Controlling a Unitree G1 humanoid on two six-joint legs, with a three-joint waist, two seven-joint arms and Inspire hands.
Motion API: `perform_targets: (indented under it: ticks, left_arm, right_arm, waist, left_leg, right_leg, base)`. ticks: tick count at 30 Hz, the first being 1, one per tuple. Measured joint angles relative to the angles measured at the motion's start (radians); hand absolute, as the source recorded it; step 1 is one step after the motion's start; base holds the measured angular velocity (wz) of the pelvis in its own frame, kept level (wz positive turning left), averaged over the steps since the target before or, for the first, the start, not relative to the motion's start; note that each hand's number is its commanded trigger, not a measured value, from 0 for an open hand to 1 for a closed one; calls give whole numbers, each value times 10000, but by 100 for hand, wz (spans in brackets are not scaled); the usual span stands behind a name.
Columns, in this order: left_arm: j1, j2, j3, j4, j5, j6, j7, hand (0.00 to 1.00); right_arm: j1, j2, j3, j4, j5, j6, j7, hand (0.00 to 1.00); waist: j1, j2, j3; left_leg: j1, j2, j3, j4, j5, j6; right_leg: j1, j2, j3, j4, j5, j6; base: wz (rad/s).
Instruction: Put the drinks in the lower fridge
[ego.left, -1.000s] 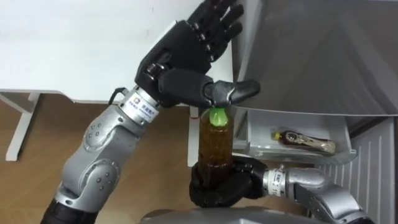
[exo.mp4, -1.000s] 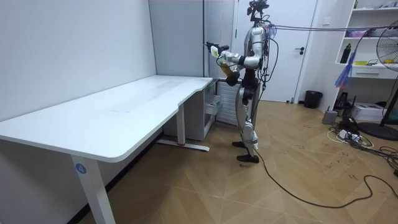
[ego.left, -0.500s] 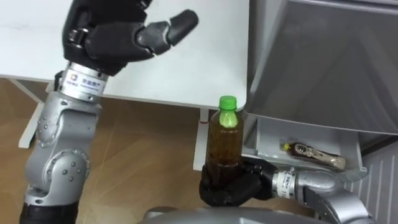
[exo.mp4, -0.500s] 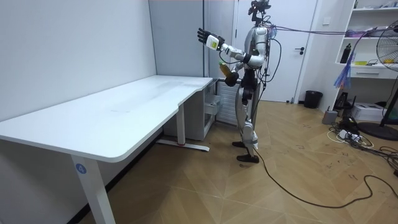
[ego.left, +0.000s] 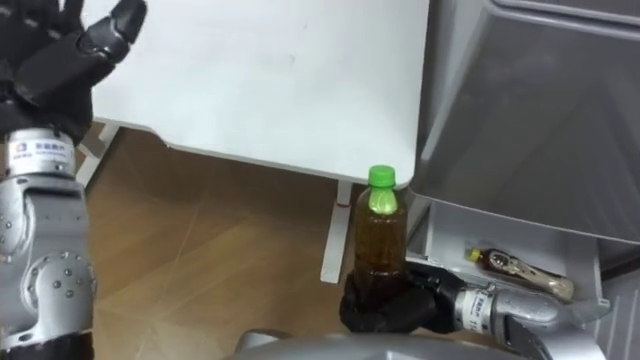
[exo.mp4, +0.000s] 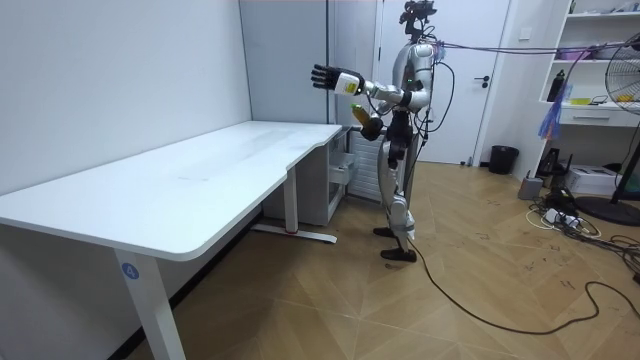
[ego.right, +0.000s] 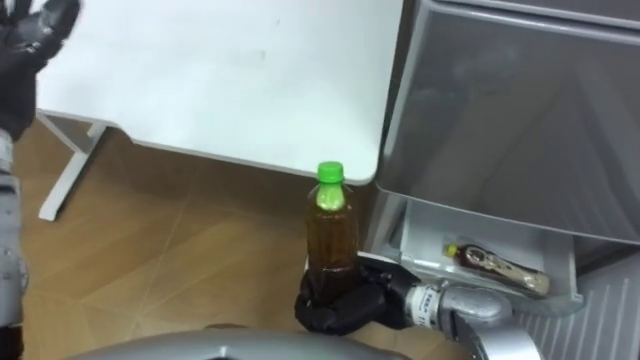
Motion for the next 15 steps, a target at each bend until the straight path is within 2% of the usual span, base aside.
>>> perform_targets:
  ticks: [3, 7, 8, 11, 15]
  left_arm:
    - [56, 3, 301, 683, 129, -6, 882, 0]
    - [280, 13, 353, 2346, 1281, -10, 1969, 0]
    - [404, 10, 230, 2904, 1763, -5, 2239, 0]
    - [670, 2, -225, 3819, 2164, 99, 2848, 0]
    - [977, 39, -884, 4859, 2497, 155, 3172, 0]
  right_arm:
    - [-1, 119, -99, 3, -89, 61, -266, 100]
    - [-26, 283, -106, 0, -35, 62, -518, 100]
    - [-24, 307, -70, 2, -37, 64, -572, 100]
    - [-33, 293, 216, 3, 92, 66, -773, 100]
    - [-58, 274, 567, 2, 366, 67, -938, 100]
  waist:
    - [174, -73, -45]
    - [215, -6, -31]
    - [204, 8, -28]
    - [216, -9, -27]
    - [186, 5, -27]
  left_leg:
    - [-10, -8, -63, 14, 0, 0]
    - [22, -10, -67, 13, 0, 1]
    - [12, -13, -91, 4, 0, 1]
    - [11, -56, -103, -20, -1, -1]
    - [13, -59, -142, -25, -1, -1]
  right_leg:
    - [24, -5, -57, -22, -1, 2]
    - [82, -8, -92, -28, -2, 4]
    - [82, -6, -104, -27, -2, 4]
    - [81, 23, -89, -34, 1, -1]
    - [100, 16, -133, -50, 3, -4]
  base:
    - [4]
    - [1]
    - [0]
    - [0]
    - [2]
